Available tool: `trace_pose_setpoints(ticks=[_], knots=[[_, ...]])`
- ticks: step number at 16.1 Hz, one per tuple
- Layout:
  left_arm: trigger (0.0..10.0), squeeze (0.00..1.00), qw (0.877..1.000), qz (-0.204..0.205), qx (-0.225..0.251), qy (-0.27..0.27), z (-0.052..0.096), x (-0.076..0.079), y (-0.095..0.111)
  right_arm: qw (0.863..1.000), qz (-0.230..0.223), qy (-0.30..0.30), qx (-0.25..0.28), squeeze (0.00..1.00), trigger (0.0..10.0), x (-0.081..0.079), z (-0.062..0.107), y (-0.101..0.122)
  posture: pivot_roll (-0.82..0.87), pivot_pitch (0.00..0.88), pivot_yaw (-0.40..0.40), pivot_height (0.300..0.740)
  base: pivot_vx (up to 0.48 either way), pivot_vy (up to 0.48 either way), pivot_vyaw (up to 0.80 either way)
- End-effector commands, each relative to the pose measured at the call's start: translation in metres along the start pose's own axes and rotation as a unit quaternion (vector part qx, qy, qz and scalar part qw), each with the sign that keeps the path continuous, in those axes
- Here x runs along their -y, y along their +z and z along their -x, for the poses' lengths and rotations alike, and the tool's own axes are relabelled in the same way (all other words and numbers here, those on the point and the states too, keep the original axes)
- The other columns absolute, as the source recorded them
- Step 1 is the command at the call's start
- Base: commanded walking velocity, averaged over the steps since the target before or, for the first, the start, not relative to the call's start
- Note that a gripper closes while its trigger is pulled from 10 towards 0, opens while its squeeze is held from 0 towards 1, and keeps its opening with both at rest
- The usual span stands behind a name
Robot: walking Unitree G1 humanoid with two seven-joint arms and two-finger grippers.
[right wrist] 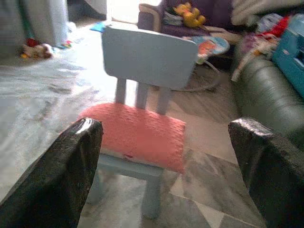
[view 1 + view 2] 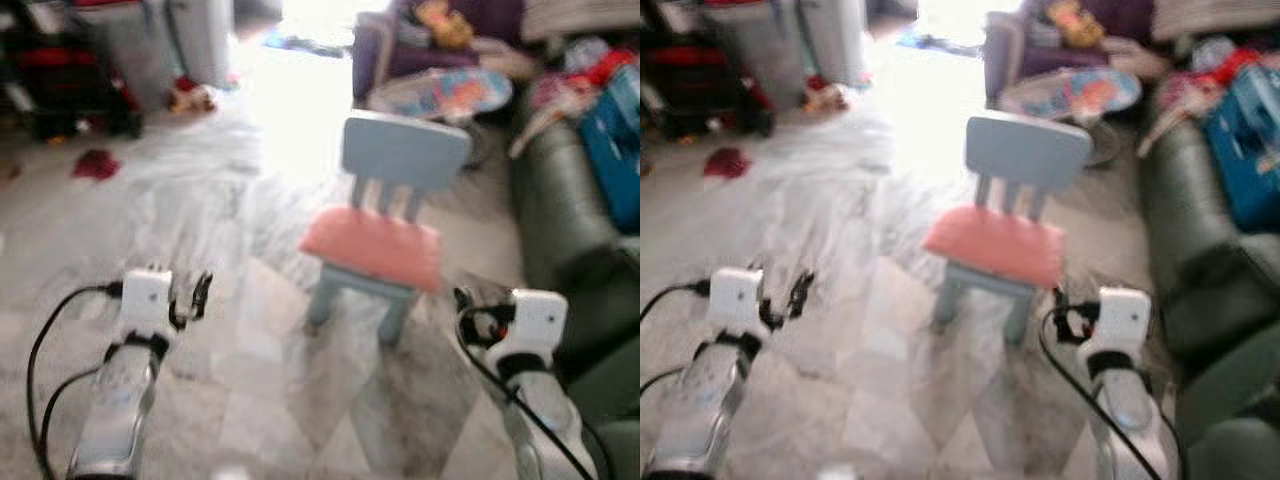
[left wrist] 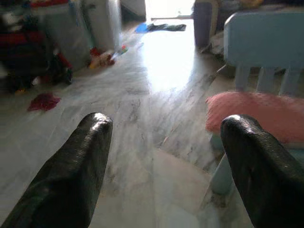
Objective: Move the pillow to the sofa
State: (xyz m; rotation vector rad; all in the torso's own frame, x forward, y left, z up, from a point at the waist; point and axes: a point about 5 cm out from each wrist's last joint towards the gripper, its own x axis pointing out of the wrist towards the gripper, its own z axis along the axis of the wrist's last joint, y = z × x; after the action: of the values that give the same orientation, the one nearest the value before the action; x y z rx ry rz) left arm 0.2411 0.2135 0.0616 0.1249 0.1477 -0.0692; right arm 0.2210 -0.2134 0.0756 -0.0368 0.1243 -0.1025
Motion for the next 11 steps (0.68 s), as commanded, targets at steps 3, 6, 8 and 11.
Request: trace_pose_setpoints(ticks=[3, 6, 8, 11], knots=[[10.0, 0.0, 1.0, 0.027, 0.011, -0.003, 0.001, 0.009, 0.007, 1.0, -0.021, 0.006, 0.013, 0.0, 10.0, -0.007, -0.002, 0.008, -0.03, 0.0, -0.034, 0.74, 0.0, 0.0, 0.0], [10.0, 0.0, 0.999, 0.037, 0.014, -0.011, 0.0, 0.02, 0.01, 0.999, -0.034, 0.008, 0.019, 0.0, 10.0, -0.014, -0.005, 0.011, -0.03, 0.0, -0.032, 0.74, 0.0, 0.0, 0.0], [10.0, 0.0, 0.999, 0.037, 0.012, -0.02, 0.001, 0.025, 0.01, 0.999, -0.035, 0.008, 0.018, 0.0, 10.0, -0.016, -0.004, 0.01, -0.03, 0.0, -0.032, 0.74, 0.0, 0.0, 0.0], [10.0, 0.0, 0.999, 0.037, 0.014, -0.021, 0.0, 0.023, 0.012, 0.999, -0.036, 0.007, 0.013, 0.0, 10.0, -0.016, -0.005, 0.008, -0.03, 0.0, -0.031, 0.74, 0.092, 0.0, -0.47]])
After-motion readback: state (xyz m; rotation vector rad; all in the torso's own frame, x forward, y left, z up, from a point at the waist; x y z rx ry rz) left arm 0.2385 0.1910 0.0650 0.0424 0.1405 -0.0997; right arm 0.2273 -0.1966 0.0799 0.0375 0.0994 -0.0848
